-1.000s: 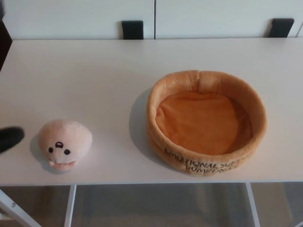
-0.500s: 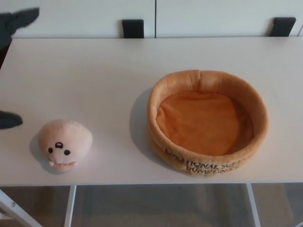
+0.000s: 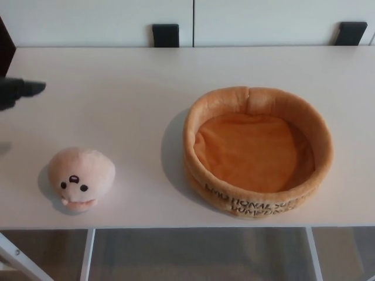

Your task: The robot walks towards a table in front, picks a dumpling toy with left hand and puts it in an orange round plate

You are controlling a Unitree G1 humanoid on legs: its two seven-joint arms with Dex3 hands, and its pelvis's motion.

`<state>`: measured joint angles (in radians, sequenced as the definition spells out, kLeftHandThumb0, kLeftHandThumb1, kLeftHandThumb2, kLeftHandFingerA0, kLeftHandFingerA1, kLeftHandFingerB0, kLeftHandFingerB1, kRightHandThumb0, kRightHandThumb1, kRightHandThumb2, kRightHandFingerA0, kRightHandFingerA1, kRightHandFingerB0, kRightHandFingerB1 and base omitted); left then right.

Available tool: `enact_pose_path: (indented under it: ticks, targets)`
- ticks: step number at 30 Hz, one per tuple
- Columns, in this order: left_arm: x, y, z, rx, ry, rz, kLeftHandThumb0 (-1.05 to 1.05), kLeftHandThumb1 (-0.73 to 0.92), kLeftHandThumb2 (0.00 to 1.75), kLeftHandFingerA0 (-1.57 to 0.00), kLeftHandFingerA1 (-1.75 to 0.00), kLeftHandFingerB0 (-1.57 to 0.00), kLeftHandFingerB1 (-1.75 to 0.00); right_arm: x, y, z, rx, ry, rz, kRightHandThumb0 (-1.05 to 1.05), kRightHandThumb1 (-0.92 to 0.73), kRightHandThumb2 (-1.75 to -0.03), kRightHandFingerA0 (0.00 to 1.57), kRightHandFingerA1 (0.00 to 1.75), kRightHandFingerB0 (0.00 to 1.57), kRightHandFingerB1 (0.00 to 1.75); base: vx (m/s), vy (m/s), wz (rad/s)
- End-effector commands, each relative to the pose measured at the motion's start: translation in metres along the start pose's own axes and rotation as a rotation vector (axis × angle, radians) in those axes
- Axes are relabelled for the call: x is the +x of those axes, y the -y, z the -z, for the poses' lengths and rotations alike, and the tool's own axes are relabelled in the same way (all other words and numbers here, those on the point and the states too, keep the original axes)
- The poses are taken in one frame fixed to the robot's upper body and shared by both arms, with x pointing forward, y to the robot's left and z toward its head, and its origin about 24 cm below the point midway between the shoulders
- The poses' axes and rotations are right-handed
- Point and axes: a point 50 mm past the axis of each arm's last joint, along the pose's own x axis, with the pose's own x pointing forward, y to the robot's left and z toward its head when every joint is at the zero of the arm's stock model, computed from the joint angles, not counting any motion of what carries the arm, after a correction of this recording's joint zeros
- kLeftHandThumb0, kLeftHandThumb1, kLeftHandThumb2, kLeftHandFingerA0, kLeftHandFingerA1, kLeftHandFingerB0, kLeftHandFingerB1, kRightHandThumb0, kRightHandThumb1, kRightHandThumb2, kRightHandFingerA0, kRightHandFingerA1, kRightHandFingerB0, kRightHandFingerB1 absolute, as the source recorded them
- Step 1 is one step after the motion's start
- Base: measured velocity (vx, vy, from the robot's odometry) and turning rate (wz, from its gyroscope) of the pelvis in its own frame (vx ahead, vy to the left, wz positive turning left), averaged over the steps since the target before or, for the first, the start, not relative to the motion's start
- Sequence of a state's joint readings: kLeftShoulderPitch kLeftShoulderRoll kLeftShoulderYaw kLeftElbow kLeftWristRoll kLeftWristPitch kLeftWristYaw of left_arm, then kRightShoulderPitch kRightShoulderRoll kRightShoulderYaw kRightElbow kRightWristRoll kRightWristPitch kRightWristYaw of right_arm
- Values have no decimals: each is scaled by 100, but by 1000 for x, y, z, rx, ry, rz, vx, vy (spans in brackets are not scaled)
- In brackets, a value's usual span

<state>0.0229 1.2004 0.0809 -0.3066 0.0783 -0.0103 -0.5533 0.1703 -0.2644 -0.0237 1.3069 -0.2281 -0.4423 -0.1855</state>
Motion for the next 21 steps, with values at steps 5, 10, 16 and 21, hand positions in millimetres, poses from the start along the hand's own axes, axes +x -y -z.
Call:
enact_pose_path:
  ticks: [5,10,16,21]
  targets:
    - [21,4,0,54,-87,21,-77,32,71,0,-10,0,-13,0,8,3,-10,-11,9,-40,-56,-76,67,56,40,44,0,0,0]
    - [39,3,-3,95,-104,5,-74,31,71,0,-7,0,-10,0,8,3,-10,-17,10,-41,-55,-77,66,56,41,45,0,0,0]
    - [58,11,-9,105,-114,-46,-46,32,71,0,-17,0,-22,0,8,3,-4,-18,9,-42,-56,-77,68,56,41,45,0,0,0]
    - [70,25,-8,124,-132,-54,-39,31,67,-1,-19,0,-22,1,9,2,-5,-11,9,-41,-55,-77,66,56,41,45,0,0,0]
